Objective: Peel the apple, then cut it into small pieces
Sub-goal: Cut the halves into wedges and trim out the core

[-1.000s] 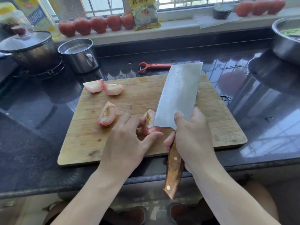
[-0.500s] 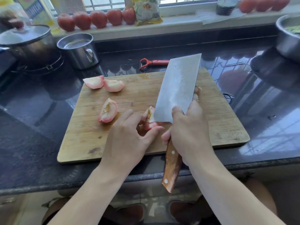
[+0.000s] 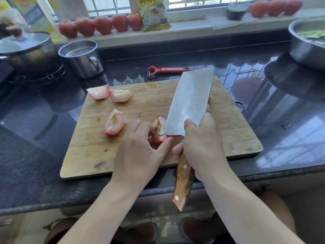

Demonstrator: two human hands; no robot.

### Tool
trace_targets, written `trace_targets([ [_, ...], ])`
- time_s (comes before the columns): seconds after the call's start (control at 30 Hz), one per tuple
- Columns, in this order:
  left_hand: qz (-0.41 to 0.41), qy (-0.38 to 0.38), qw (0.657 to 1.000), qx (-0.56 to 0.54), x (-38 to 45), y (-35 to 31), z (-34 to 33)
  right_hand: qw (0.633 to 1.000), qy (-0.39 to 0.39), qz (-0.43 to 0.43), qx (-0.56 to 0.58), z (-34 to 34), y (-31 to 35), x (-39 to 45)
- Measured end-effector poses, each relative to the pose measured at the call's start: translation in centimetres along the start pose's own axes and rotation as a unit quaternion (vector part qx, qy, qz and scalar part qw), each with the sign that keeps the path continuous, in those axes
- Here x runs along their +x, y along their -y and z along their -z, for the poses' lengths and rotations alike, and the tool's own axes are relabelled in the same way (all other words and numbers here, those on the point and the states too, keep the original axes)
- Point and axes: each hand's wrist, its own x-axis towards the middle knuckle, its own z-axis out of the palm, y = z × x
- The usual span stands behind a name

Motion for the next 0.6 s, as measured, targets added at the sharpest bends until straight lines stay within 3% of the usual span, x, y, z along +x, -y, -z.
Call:
trace_targets([
  [0.6, -0.018, 0.004, 1.000, 0.022, 0.0, 0.3, -0.1, 0.999, -0.019, 0.013, -0.024, -1.8, -0.7, 2.2],
])
